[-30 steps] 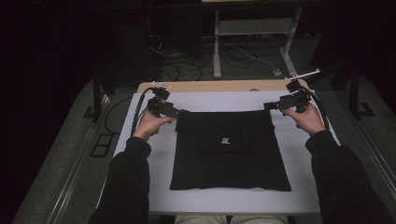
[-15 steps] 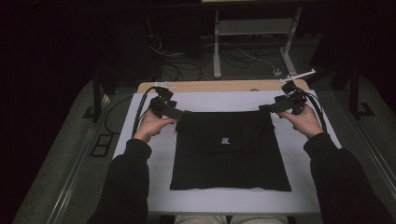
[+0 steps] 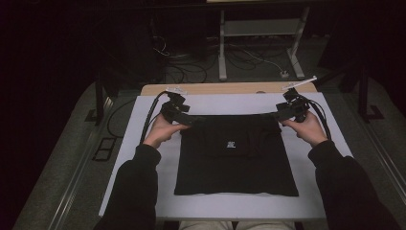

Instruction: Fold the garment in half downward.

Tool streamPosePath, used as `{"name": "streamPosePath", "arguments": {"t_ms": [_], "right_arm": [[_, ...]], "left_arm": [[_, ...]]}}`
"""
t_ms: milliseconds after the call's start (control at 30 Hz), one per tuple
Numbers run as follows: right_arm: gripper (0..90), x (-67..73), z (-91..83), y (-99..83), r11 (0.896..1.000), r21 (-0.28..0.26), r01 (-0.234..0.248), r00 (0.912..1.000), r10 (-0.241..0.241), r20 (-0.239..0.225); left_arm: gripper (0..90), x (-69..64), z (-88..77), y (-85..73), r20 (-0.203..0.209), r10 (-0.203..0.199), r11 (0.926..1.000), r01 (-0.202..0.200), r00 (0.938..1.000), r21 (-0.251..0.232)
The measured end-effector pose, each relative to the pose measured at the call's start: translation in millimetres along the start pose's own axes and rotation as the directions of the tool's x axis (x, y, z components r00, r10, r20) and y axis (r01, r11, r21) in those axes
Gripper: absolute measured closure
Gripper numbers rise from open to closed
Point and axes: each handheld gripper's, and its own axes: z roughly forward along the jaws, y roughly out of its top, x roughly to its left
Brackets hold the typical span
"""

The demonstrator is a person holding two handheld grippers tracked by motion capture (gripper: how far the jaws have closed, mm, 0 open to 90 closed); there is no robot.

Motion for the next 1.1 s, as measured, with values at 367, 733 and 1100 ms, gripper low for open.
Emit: {"name": "streamPosePath", "arguments": {"t_ms": [367, 733, 1100], "right_arm": [[0.0, -0.2, 10.5, -8.0, 1.0, 0.029, -0.009, 0.9996, 0.01, -0.027], [0.0, 0.0, 23.7, -12.5, 0.999, 0.047, -0.007, 0.9989, 0.009, -0.045], [3.3, 0.3, 39.8, -15.0, 0.997, 0.075, -0.006, 0.9977, 0.012, -0.067]], "left_arm": [[0.0, 0.8, 16.8, -6.3, 0.017, -0.016, 0.9998, 0.016, 0.9997, 0.014], [0.0, 7.7, 29.8, -16.3, 0.034, -0.055, 0.9982, 0.054, 0.9979, 0.027], [0.0, 10.9, 44.1, -21.8, 0.066, -0.066, 0.9965, 0.062, 0.9957, 0.056]]}}
